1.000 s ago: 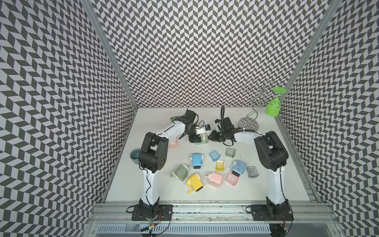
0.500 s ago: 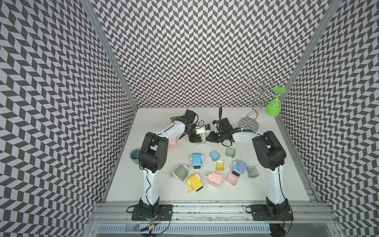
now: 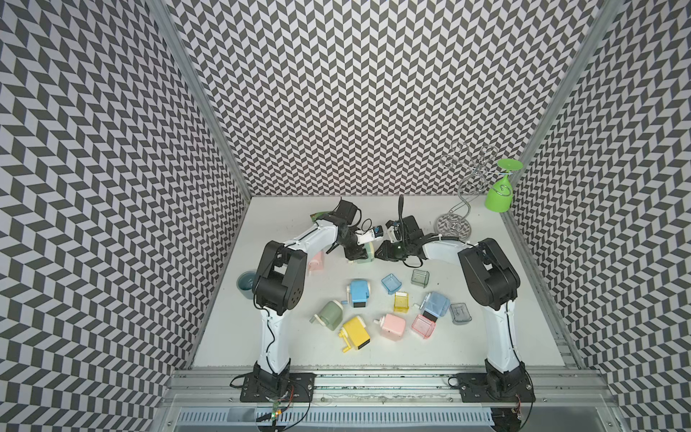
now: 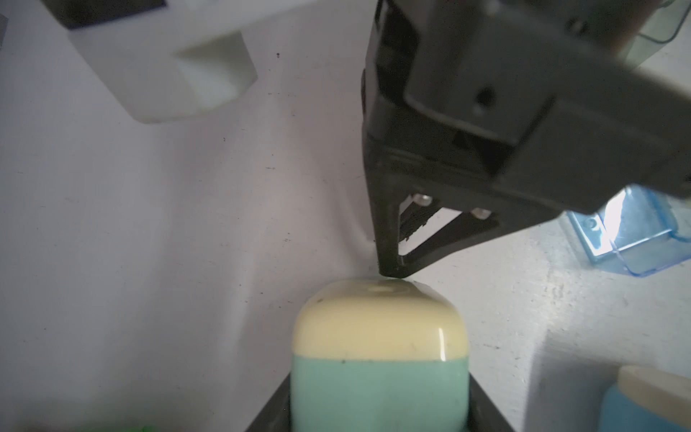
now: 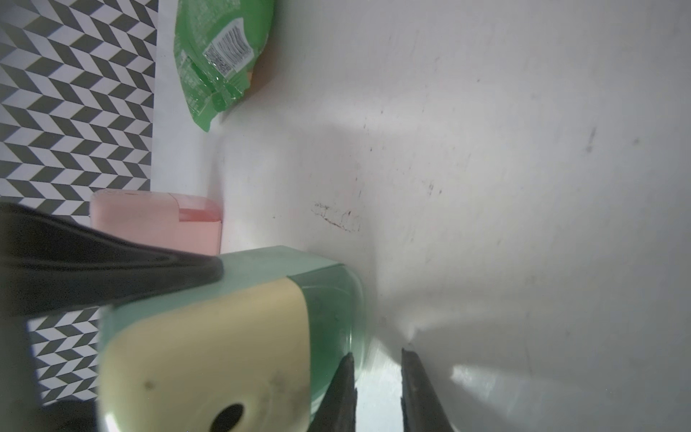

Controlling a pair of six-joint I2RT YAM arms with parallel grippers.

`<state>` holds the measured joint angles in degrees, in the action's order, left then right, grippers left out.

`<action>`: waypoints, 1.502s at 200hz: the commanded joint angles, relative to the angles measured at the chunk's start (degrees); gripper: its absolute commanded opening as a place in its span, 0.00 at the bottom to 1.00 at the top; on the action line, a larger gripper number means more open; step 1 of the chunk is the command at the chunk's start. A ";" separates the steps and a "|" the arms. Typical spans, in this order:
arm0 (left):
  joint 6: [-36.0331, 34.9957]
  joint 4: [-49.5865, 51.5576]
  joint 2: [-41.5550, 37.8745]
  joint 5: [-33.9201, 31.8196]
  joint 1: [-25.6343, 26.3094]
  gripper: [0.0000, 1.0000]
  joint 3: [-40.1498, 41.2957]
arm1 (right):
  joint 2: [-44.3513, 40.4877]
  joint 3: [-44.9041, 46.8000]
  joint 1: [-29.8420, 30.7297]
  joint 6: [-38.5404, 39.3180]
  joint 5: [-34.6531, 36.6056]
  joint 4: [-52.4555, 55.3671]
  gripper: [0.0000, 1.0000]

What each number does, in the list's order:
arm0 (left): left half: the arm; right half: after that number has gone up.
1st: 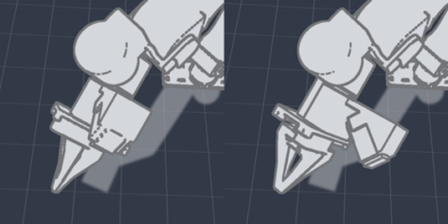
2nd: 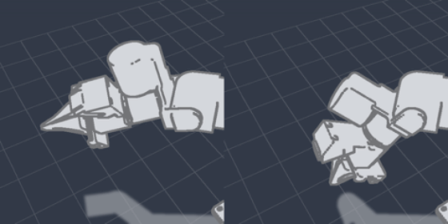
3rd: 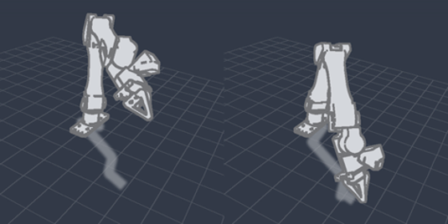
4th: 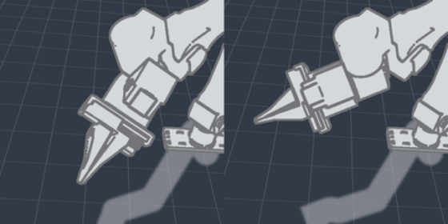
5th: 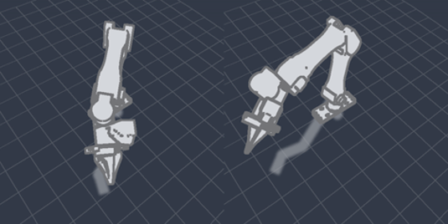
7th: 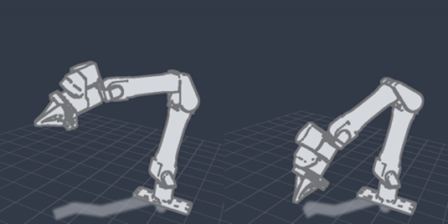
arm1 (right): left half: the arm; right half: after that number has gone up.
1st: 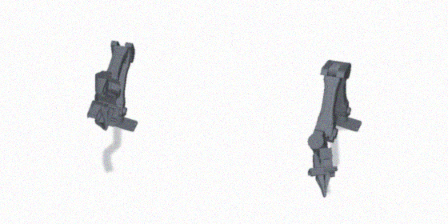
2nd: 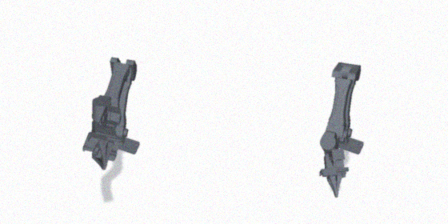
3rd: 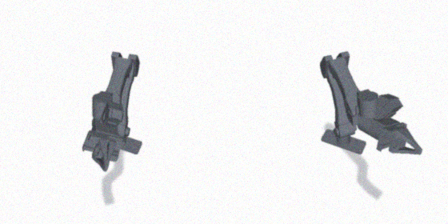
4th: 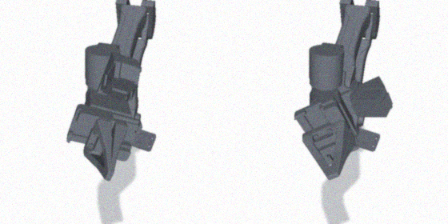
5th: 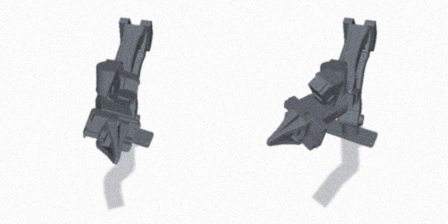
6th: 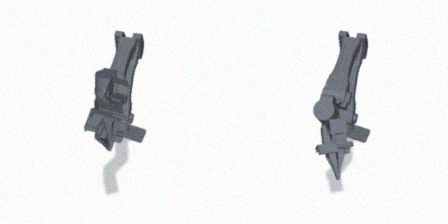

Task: Put the tray back into the pencil sharpener
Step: Place the pencil sharpener at the center of the board.

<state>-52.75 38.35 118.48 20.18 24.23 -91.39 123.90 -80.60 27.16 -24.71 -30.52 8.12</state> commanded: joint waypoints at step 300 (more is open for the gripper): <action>76.83 -6.80 -21.36 -29.46 2.41 0.05 18.47 | -32.46 20.05 -3.69 -5.64 18.10 -6.99 0.25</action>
<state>16.67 33.45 96.05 -3.40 25.69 -71.26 93.03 -60.77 23.14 -30.09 -13.47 2.72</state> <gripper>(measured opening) 0.572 0.247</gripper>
